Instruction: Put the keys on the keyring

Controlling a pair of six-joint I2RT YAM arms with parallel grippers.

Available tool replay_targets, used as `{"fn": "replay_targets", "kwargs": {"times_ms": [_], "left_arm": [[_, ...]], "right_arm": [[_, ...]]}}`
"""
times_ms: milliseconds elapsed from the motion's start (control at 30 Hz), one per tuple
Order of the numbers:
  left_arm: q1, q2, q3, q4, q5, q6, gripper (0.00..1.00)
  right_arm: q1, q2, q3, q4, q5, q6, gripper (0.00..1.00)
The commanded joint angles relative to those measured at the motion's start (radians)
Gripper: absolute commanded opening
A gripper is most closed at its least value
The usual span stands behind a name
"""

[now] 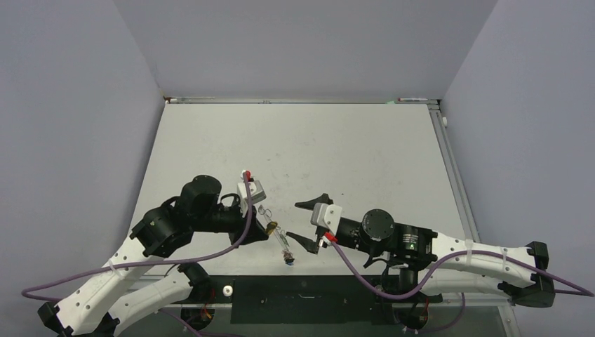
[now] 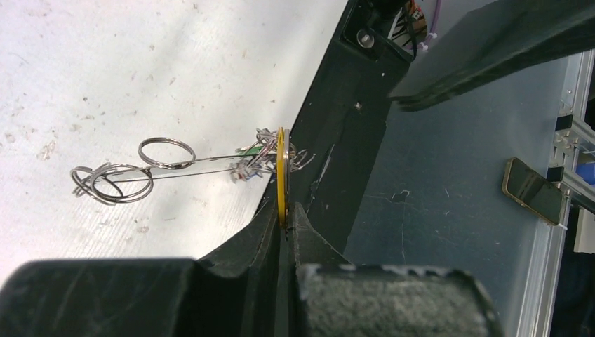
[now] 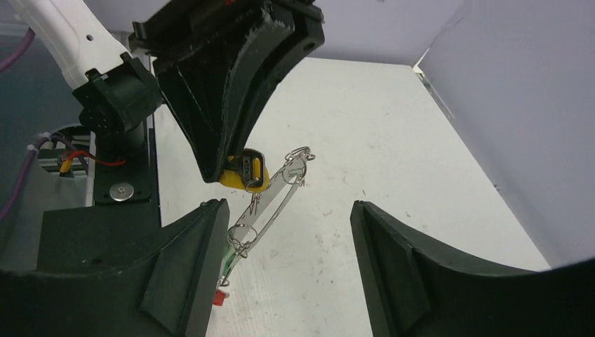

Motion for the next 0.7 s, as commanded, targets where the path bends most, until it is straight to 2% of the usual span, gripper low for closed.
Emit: {"fn": "replay_targets", "kwargs": {"times_ms": [0, 233, 667], "left_arm": [[-0.009, 0.018, 0.082, -0.033, -0.037, -0.021, 0.00], [-0.010, 0.031, 0.089, 0.010, -0.054, -0.199, 0.00], [-0.008, -0.011, 0.041, 0.160, -0.026, -0.576, 0.00]], "right_arm": [[0.004, -0.004, 0.086, -0.017, -0.078, -0.048, 0.67], [0.004, 0.061, 0.113, -0.030, -0.206, -0.125, 0.68], [0.021, 0.044, -0.080, 0.227, -0.208, -0.275, 0.65]]}}
